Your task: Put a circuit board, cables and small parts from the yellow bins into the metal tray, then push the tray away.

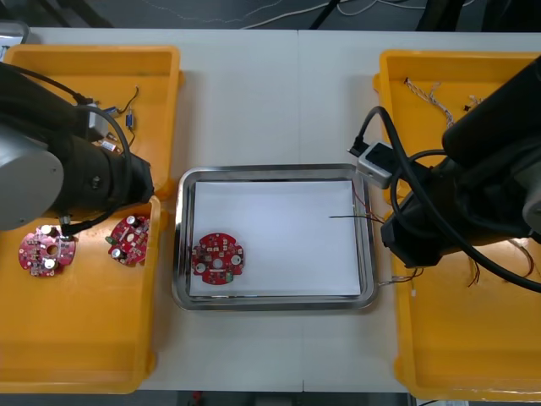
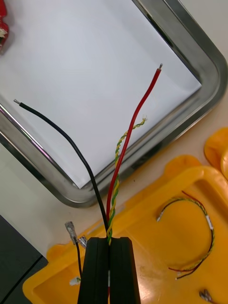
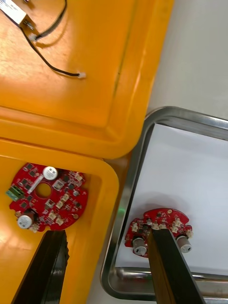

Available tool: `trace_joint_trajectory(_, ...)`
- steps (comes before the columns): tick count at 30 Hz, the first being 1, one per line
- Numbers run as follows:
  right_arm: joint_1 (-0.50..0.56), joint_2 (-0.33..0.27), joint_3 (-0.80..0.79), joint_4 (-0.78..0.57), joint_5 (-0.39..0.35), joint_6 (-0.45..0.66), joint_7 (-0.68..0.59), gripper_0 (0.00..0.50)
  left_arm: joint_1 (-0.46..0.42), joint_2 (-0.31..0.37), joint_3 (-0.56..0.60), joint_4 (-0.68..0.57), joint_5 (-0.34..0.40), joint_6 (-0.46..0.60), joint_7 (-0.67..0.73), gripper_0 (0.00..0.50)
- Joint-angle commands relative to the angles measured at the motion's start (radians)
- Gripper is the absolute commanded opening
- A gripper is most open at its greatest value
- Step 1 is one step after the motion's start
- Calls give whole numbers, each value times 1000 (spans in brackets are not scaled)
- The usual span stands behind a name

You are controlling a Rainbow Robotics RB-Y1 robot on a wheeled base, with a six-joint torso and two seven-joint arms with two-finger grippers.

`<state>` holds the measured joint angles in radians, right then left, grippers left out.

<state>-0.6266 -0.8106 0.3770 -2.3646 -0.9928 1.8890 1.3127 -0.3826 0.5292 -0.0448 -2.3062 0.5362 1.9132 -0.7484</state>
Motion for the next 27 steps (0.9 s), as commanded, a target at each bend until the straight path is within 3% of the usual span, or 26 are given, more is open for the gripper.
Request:
trace_joint_trajectory(1,-101,68,85,67,14,-33,174,0,-22,77,82,-35,59,7,-121,500)
trace_joint_trajectory(13,-154,140,280,143,117,-145,428,0,45,109,220,1,85,7,-347,500)
trace_joint_trajectory(22,-157,123,441,173,241,-223,470,0,53,109,278,51,85,7,-477,500)
trace_joint_trajectory(27,-157,108,488,199,264,-277,482,0,51,109,299,103,85,7,-551,500)
